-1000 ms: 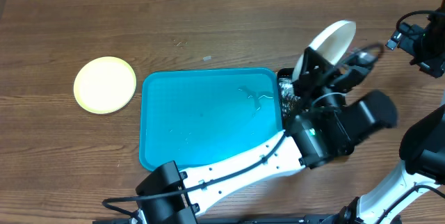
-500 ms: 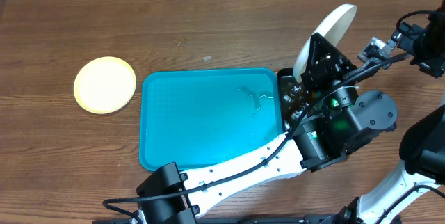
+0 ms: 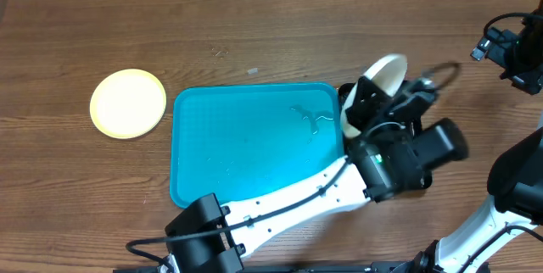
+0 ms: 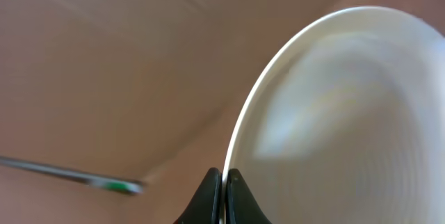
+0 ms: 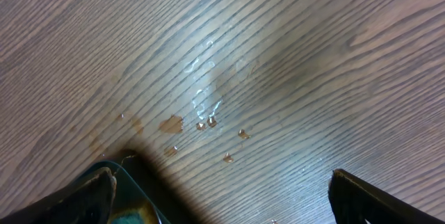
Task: Clean dirty plates on tray and stack at the side
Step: 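Swing the white plate left and stack it on the plate pile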
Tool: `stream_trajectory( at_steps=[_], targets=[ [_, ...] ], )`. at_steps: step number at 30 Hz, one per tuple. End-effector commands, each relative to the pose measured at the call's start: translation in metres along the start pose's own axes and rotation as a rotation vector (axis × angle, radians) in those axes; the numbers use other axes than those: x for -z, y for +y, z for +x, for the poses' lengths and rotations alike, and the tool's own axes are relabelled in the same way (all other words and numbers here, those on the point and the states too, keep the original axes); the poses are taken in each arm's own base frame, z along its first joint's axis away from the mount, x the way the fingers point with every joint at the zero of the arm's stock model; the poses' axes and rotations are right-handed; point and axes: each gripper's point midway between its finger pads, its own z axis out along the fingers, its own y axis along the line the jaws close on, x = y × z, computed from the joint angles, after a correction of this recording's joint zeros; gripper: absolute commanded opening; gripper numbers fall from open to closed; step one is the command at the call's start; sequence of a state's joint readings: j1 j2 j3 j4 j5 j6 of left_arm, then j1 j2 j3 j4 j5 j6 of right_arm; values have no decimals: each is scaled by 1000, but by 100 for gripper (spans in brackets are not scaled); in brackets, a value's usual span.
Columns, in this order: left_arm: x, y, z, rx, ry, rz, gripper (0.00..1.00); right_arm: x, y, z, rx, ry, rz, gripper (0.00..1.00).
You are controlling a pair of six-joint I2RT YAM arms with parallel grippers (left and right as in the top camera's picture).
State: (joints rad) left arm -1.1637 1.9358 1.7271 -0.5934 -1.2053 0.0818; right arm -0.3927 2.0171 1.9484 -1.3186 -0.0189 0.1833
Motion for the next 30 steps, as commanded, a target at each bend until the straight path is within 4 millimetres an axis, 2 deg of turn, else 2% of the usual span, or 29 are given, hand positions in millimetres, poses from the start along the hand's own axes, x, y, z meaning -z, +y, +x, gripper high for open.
stream_trajectory(
  at_steps=[1,4,6,8,11,16,17,19,22,26,30],
  targets=[
    [-31,-24,23,362,127,214,4,7,0,-6,0,-28,0,100],
    [-53,-22,38,472,235,374,4,7,0,-6,0,-28,0,100],
    [-68,-13,48,559,307,471,4,7,0,-6,0,-28,0,100],
    [-86,1,62,658,385,546,4,7,0,-6,0,-28,0,100],
    [-118,28,95,798,514,648,4,7,0,-6,0,-28,0,100],
    [-166,98,187,1016,740,615,4,7,0,-6,0,-28,0,100],
    [-179,132,231,1092,821,526,4,7,0,-6,0,-28,0,100],
    [-188,166,277,1162,890,424,4,7,0,-6,0,-28,0,100],
    [-190,210,340,1254,972,303,4,7,0,-6,0,-28,0,100],
    [-180,259,416,1371,1058,145,4,7,0,-6,0,-28,0,100],
    [-165,292,466,1469,1096,30,4,7,0,-6,0,-28,0,100]
  ],
)
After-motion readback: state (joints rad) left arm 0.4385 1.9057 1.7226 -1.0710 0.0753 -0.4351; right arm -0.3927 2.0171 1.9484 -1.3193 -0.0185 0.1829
